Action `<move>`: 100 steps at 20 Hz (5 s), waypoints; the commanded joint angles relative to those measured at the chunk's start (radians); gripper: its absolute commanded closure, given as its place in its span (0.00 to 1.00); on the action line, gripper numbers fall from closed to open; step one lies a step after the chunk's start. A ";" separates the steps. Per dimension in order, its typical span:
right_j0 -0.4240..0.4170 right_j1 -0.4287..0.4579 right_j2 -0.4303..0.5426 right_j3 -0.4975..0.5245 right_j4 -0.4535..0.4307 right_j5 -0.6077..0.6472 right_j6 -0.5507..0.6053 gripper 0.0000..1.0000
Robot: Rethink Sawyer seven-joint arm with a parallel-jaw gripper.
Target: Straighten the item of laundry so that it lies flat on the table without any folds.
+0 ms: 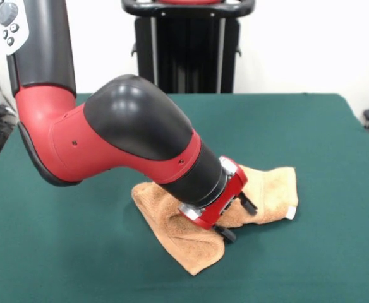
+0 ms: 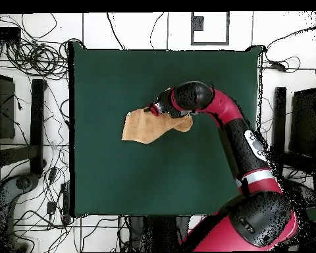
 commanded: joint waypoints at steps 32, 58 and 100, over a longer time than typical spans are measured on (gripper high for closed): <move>0.026 -0.049 -0.019 0.179 -0.047 -0.182 -0.017 1.00; 0.010 -0.183 -0.090 0.267 -0.041 -0.155 0.084 1.00; 0.218 -0.367 -0.512 0.351 0.078 -0.430 0.434 1.00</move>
